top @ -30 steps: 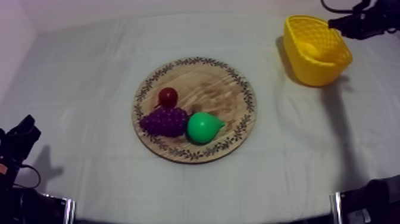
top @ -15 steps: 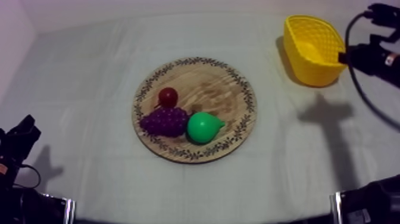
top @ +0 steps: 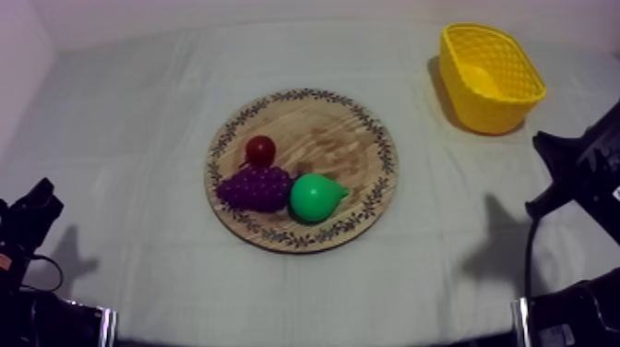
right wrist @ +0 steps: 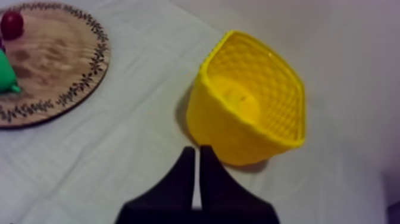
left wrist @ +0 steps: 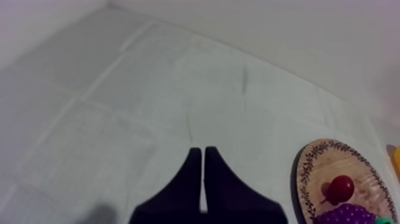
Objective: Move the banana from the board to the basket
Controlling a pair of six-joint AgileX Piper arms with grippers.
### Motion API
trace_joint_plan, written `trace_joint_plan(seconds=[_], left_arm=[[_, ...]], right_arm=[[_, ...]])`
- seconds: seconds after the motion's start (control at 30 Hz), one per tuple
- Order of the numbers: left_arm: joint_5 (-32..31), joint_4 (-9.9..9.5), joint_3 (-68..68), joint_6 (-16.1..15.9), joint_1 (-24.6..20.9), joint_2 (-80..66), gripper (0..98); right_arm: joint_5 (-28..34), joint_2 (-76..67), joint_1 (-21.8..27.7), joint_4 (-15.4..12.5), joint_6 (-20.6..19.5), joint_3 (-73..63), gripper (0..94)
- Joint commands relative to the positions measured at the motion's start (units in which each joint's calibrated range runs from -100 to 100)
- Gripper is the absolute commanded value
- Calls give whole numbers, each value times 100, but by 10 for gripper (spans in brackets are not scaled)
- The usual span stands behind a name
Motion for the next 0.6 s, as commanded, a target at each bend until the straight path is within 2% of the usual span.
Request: trace_joint_plan(seconds=[0.0, 0.1, 0.17, 0.23, 0.4, 0.57], left_arm=[[0, 3, -1, 1, 2, -5, 1], [0, 3, -1, -1, 2, -5, 1], [0, 3, -1, 0, 2, -5, 1], [0, 3, -1, -1, 2, -5, 1], [0, 3, -1, 1, 2, -5, 1], [0, 3, -1, 1, 2, -5, 1]], right_arm=[[389, -470, 26, 83, 779, 20, 6], [975, -899, 48, 669, 563, 147, 6], [1270, -1192, 28, 1188, 186, 272, 6], [1496, -1439, -12, 1575, -188, 352, 6], [2056, -1972, -79, 2126, -1160, 423, 6], [2579, -2445, -85, 2452, -2249, 435, 6]])
